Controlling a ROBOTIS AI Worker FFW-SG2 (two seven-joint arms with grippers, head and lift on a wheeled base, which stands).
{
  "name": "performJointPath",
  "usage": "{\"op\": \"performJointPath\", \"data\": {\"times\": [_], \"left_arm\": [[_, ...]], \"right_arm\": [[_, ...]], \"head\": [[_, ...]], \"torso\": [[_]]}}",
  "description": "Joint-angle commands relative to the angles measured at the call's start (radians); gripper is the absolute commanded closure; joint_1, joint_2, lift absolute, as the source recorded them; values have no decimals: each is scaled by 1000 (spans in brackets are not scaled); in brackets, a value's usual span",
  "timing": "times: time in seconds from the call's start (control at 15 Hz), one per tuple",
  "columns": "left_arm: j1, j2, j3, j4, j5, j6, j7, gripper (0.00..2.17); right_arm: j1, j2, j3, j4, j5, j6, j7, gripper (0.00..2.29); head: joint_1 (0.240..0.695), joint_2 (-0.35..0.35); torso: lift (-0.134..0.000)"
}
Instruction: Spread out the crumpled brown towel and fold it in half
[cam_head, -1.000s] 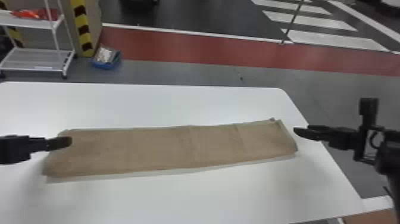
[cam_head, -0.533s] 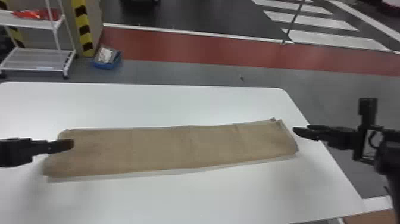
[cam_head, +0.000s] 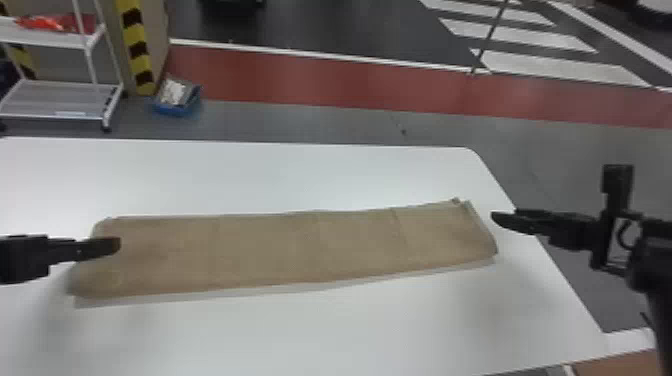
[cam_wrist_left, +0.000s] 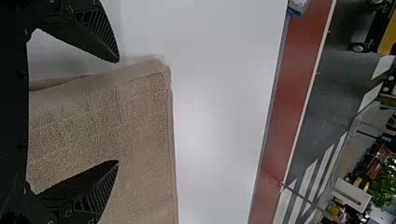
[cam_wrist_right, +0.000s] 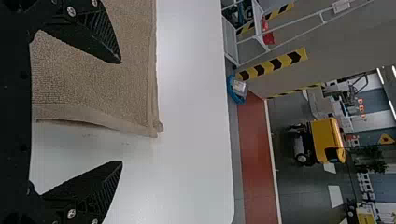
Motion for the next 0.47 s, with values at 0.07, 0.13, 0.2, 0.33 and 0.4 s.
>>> {"op": "performJointPath", "data": {"times": [0.07, 0.13, 0.2, 0.33, 0.4], "left_arm": [[-1, 0, 0, -1, -1, 6, 0, 124], [0, 2, 0, -1, -1, 9, 0, 124], [0, 2, 0, 0, -1, 9, 0, 124], [0, 0, 0, -1, -3, 21, 0, 124], [0, 0, 0, -1, -3, 21, 0, 124]], "right_arm": [[-2, 0, -2, 0, 0, 8, 0, 127], [-2, 0, -2, 0, 0, 8, 0, 127], [-2, 0, -2, 0, 0, 8, 0, 127], [-2, 2, -2, 0, -1, 8, 0, 130], [-2, 2, -2, 0, -1, 8, 0, 130]], "head": [[695, -233], [695, -234], [695, -234], [695, -234], [695, -234]], "torso": [[-120], [-120], [-120], [-120], [-120]]}}
